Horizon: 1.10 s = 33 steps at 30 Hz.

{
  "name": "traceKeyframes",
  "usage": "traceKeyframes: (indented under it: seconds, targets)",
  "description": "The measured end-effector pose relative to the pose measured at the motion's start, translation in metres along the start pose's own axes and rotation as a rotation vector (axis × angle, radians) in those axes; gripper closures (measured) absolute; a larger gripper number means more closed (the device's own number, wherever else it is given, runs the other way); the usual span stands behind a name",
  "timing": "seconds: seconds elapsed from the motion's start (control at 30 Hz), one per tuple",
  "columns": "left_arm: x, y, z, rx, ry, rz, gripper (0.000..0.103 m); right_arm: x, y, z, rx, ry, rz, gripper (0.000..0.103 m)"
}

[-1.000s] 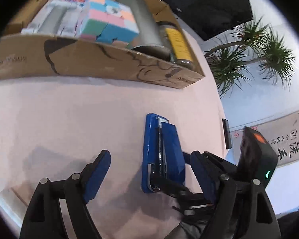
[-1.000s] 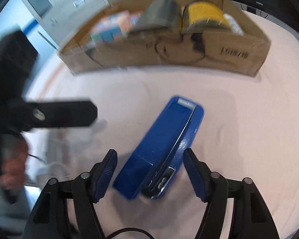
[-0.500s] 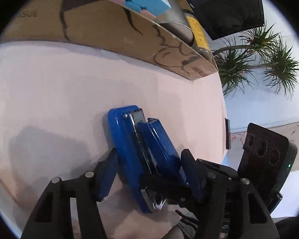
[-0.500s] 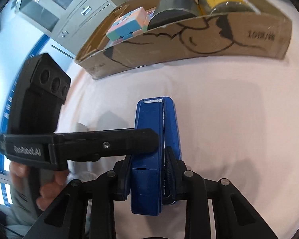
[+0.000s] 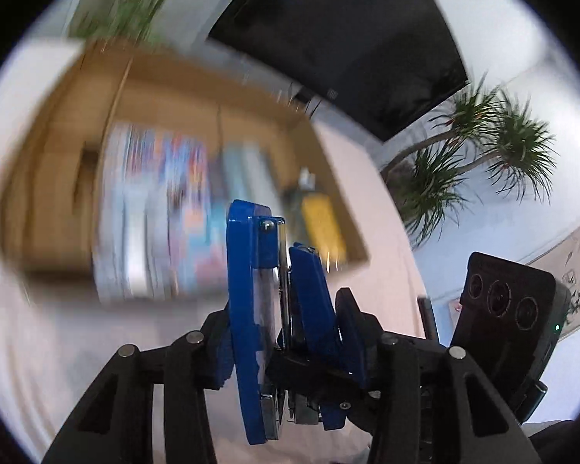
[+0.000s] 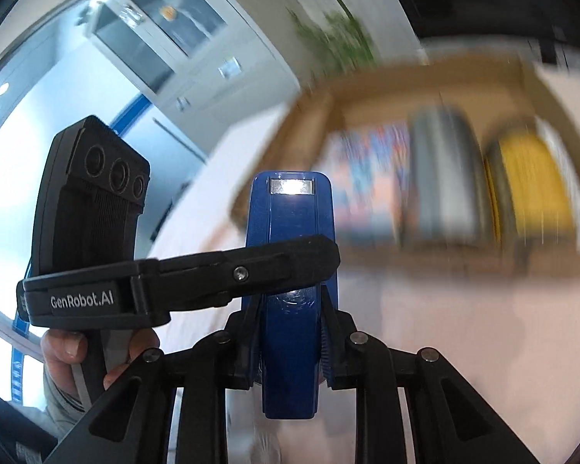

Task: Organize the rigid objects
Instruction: 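Lower the blue stapler into the box beside the cylinder, release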

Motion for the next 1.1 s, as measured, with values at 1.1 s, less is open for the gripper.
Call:
traceKeyframes:
  seconds: [1.1]
  targets:
    - [0.071,-0.101,0.106,0.017,-0.235,0.176,0.033,0.148,-0.113,-0.072,0.149,0.403,0.142,0.080]
Point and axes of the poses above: each gripper's, at about its wrist camera, not at the fingertips, and x roughly the way its jaws point, z to its left, y to its underside, the point moved 6 cm from there along x, roughly the way its jaws point, and after that the axes turned 8 degrees about y, right-handed, at the moved point
